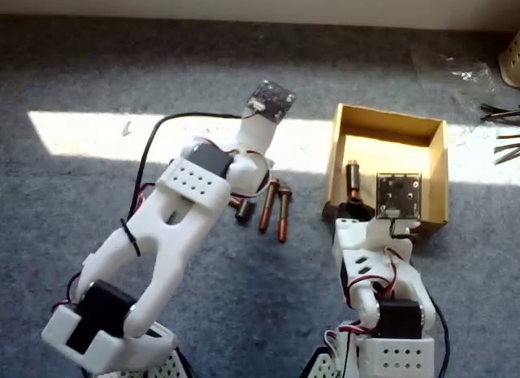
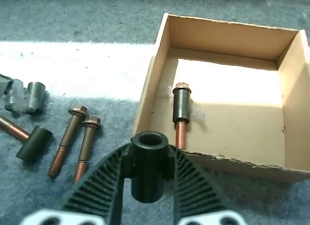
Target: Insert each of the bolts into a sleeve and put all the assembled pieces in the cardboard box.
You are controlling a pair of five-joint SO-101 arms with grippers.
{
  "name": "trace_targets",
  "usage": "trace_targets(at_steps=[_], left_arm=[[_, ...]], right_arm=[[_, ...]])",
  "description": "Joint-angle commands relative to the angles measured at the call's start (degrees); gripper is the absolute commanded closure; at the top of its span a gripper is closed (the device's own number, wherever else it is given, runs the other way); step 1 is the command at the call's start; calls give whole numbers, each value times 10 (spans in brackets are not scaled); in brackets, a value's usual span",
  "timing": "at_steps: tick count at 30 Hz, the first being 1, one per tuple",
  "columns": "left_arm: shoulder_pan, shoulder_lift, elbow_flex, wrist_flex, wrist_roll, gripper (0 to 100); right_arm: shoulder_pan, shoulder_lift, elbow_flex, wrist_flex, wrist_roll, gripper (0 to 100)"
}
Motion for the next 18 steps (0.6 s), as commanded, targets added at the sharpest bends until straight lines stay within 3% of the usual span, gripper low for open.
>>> trace_targets(at_steps=[1, 10, 18], left_arm=[[20, 40, -54, -15, 17, 982], [23, 145, -111, -17, 54, 979], [44, 160, -113, -16, 54, 978]], right_arm=[[7, -32, 13, 0, -4, 993], [4, -81, 38, 1, -2, 993], [3, -81, 43, 1, -1, 994]])
